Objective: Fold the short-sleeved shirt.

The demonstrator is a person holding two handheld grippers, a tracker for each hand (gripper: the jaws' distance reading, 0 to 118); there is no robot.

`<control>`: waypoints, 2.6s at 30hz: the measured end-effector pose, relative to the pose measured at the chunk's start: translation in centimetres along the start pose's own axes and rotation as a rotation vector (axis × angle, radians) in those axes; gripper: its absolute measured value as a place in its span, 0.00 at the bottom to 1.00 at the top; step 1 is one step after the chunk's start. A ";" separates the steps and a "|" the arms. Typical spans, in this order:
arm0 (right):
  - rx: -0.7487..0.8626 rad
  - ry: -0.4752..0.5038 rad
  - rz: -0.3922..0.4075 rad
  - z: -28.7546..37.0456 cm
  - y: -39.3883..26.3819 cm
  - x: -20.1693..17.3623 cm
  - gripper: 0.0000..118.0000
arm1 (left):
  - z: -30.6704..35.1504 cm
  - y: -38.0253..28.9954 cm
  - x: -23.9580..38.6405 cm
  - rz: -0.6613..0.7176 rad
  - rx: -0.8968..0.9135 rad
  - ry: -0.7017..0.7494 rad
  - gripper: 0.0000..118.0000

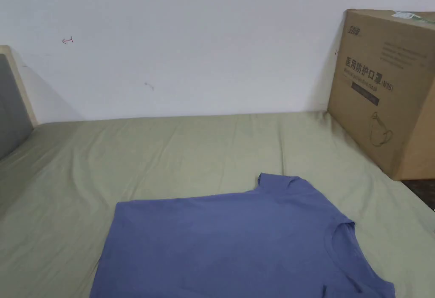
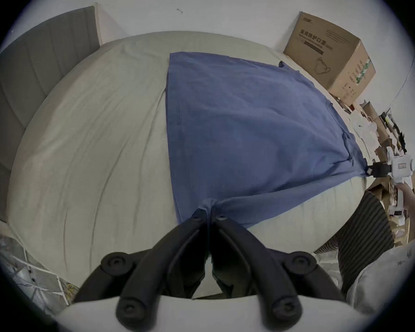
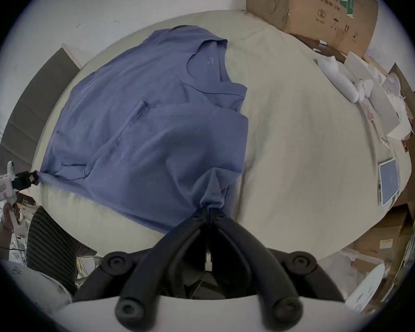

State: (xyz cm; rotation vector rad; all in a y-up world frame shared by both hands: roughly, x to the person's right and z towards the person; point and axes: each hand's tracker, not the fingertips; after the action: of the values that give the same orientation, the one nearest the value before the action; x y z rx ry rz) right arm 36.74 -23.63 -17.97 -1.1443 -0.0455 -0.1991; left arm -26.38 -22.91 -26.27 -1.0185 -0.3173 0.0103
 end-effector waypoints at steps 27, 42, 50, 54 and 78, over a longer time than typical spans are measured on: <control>0.556 0.114 0.006 12.3 3.1 -9.4 0.00 | 8.7 4.9 2.7 0.206 0.073 -0.006 0.00; 0.426 0.114 -0.105 9.0 2.0 -5.7 0.00 | -1.6 0.0 0.2 0.101 -0.067 -0.046 0.15; 0.380 0.075 -0.114 8.7 1.6 -3.6 0.01 | 1.4 0.9 0.9 0.052 0.034 -0.006 0.03; 0.264 -0.061 -0.044 6.3 1.2 -2.2 1.00 | 3.4 1.5 2.1 0.076 0.060 -0.014 0.03; 0.057 0.063 -0.075 3.2 2.3 0.8 0.02 | 4.1 2.0 2.6 0.103 0.095 0.038 0.03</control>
State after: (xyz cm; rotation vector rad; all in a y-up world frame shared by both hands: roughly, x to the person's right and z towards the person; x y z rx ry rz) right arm 38.16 -19.95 -18.63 -1.0800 -0.0388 -0.2988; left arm -24.69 -18.00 -25.28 -0.9392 -0.2271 0.0982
